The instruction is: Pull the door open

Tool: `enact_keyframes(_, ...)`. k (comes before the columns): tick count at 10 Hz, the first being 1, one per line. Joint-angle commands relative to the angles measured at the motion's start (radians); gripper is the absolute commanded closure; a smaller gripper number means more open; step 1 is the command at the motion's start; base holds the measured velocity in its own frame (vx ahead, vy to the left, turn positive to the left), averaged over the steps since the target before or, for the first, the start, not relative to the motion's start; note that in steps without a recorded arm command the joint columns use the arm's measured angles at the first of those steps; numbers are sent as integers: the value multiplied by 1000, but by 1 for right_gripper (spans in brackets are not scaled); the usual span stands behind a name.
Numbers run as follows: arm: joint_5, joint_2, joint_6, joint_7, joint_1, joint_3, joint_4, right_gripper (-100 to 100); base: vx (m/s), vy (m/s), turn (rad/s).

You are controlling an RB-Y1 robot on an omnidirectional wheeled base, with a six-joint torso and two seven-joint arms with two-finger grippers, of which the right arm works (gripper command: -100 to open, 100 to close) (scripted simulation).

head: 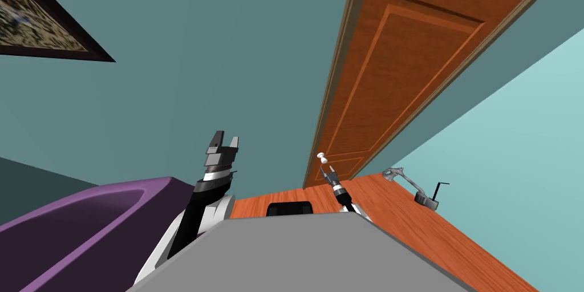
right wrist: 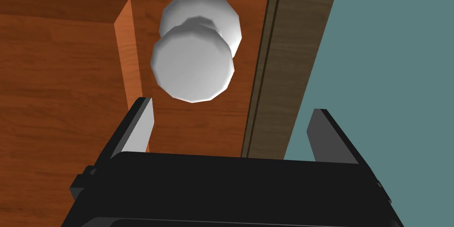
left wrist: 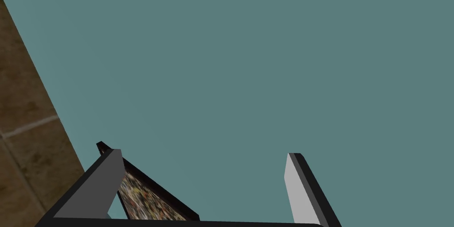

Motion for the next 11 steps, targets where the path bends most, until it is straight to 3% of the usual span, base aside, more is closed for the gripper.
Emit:
enact_keyframes(1,-18,-26,-31,-11,10,-5,22,-100,200,38,70)
enact_keyframes(4,-41,-63,-59,-32,18,-11,47,-100,182,34,47)
enact_keyframes(5,-38,-58,-61,-25,13,-11,54,-100,78,5,10)
enact_keyframes(6,-38,-58,-61,-25,13,-11,54,100,-6,-8,-26)
enact_keyframes(11,-38,-58,-61,-25,13,-11,54,100,-13,-7,1)
